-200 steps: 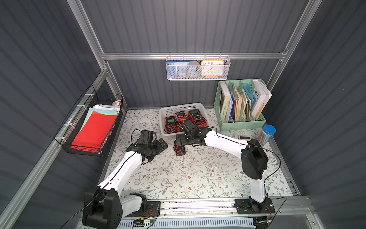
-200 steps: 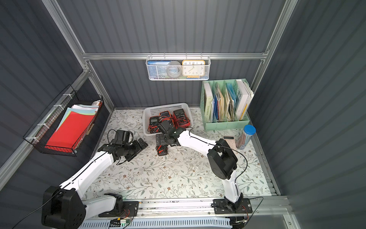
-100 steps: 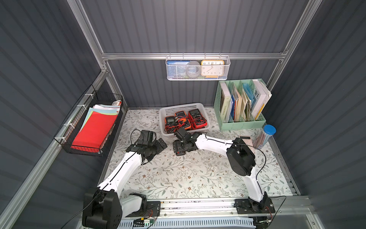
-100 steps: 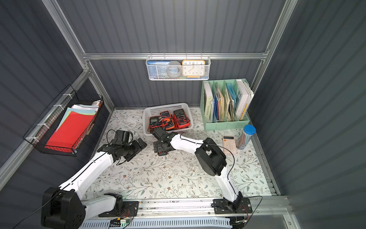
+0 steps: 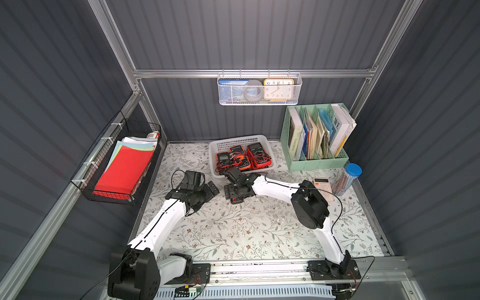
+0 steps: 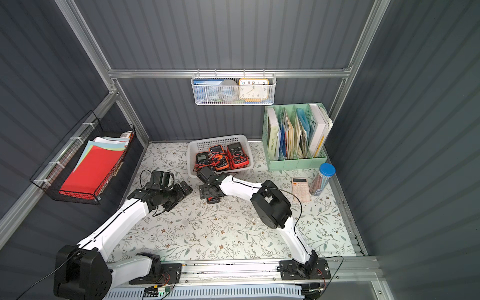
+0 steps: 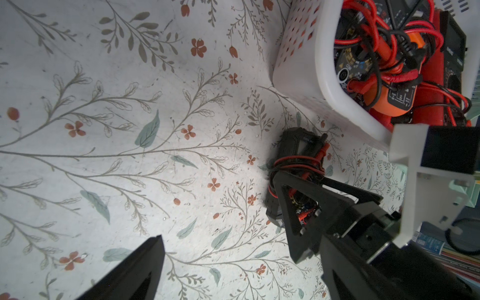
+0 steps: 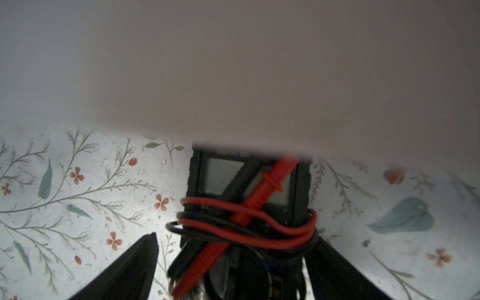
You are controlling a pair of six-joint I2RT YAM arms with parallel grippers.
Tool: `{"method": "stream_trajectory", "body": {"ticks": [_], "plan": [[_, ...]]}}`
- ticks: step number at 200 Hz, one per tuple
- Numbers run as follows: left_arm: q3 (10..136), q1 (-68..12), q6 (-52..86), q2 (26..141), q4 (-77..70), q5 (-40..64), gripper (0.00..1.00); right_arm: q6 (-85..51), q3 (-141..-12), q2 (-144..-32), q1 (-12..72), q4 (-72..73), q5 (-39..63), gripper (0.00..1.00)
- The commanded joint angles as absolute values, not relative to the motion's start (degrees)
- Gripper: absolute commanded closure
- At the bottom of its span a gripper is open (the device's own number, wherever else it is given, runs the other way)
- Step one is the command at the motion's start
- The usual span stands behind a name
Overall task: Put the multimeter into the basket
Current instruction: Move the multimeter to the center of the board.
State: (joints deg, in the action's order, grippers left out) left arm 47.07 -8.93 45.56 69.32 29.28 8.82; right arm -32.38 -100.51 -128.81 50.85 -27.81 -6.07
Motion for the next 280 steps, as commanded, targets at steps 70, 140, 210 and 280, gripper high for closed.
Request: {"method": "stream_trajectory", "body": {"ticks": [70,140,210,280], "plan": [[46.3,-9.1,44.6,68.6,29.7,9.5,0.01,-31.1,-98.6,-130.5,51.1,-31.4,-5.4,0.27],[46.9,-9.1,44.5,68.9,29.9,9.3,0.01,-31.2,-95.2,-125.8,51.1,-30.1,-4.8,0.34],[50.3,-9.1,42.2,69.1,30.7,9.3,0.01,-31.3,-89.8,-116.4,51.2,-28.9,-4.2,0.35],[50.9,-9.1,41.9,69.3,30.8,9.4,0.01,-30.4,-87.4,-113.6,51.3,-28.0,-3.4,0.11]]}}
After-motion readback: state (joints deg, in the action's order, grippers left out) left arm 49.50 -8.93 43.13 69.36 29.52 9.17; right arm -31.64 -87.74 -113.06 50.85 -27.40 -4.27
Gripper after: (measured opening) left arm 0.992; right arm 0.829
